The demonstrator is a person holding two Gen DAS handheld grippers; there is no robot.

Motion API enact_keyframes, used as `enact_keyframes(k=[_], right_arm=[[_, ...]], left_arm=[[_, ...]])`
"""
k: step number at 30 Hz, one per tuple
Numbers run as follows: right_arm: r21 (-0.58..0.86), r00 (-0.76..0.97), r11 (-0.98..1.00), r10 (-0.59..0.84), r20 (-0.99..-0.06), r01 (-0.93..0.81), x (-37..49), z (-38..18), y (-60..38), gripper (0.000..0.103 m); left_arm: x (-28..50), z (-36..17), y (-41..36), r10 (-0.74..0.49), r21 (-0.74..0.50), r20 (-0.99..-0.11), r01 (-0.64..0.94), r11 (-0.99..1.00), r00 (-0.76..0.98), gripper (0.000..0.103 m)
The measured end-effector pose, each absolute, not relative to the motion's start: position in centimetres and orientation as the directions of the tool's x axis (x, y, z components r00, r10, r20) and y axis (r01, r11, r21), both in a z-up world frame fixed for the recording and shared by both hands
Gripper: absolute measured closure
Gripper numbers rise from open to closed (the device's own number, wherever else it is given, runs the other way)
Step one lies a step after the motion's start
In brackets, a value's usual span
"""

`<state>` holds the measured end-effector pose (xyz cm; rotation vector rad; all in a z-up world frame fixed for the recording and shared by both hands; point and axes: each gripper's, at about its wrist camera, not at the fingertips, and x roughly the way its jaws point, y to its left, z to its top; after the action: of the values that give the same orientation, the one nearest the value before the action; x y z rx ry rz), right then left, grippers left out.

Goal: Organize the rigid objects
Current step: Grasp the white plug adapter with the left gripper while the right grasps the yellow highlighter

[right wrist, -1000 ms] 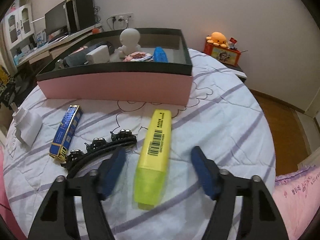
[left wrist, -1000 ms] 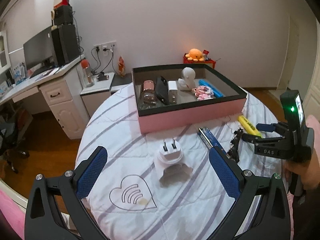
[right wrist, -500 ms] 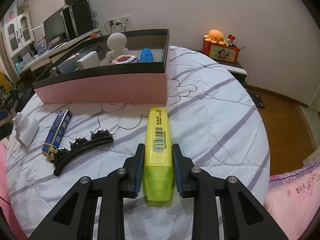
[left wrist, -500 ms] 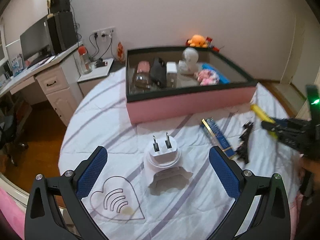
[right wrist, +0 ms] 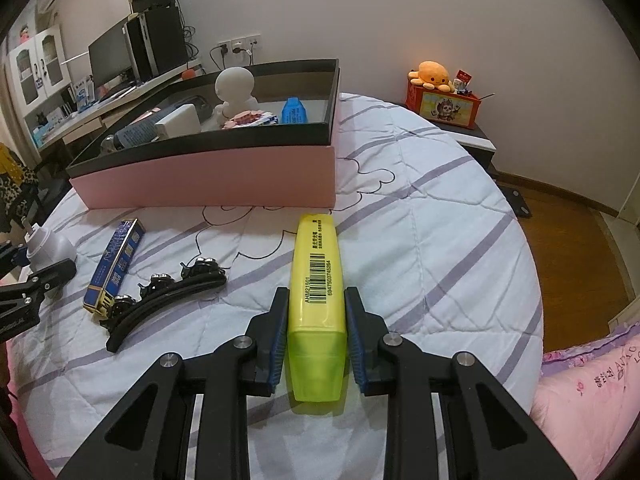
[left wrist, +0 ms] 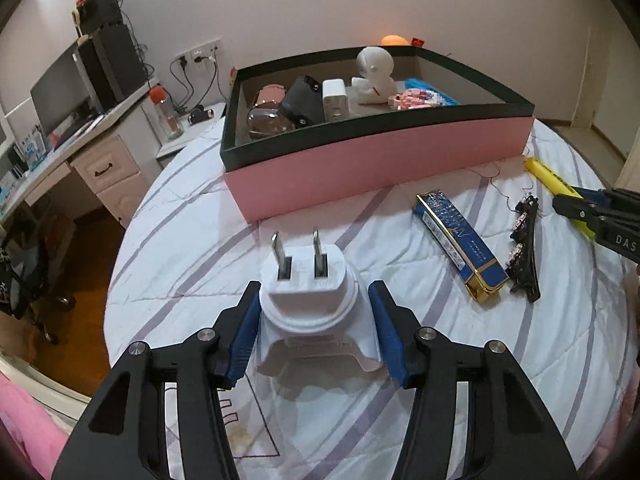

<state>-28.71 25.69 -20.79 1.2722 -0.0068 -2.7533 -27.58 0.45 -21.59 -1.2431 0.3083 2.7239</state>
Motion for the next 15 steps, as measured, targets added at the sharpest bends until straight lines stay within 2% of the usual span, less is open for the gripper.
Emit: enact_keyframes(k=[10,11,13,15], right_arm=[[0.068,-0.647,-0.993,-0.116,-0.754,0.099,-27.8,-20.1,25.6,0.076],[0.072,-0.648,-0.992,-0.12,-0.752,0.101,-27.7,-20.0,25.6,0.076],[0.081,-0.65,-0.991,-0.132,-0.749,0.108,-27.4,-19.6,25.5,0.076],[0.089,-0.652,-0.989,-0.143,-0.745,0.115,-27.1,-19.3,25.4,0.076]], left_arm=[[-25.9,-19.5,-0.1,0.052,0.134,-0.721,-0.212,-0.968,-0.691,0.05],[-25.8,-19.3,-0.1,0.056,0.134,-0.72,-0.217,-0.967,-0.692,0.052],[-25.6,-19.0,-0.1,0.059,0.134,-0.715,-0.219,-0.966,-0.697,0.065],[-25.6,-18.8,-0.2,0.069,0.122,-0.718,-0.222,-0.967,-0.693,0.064]])
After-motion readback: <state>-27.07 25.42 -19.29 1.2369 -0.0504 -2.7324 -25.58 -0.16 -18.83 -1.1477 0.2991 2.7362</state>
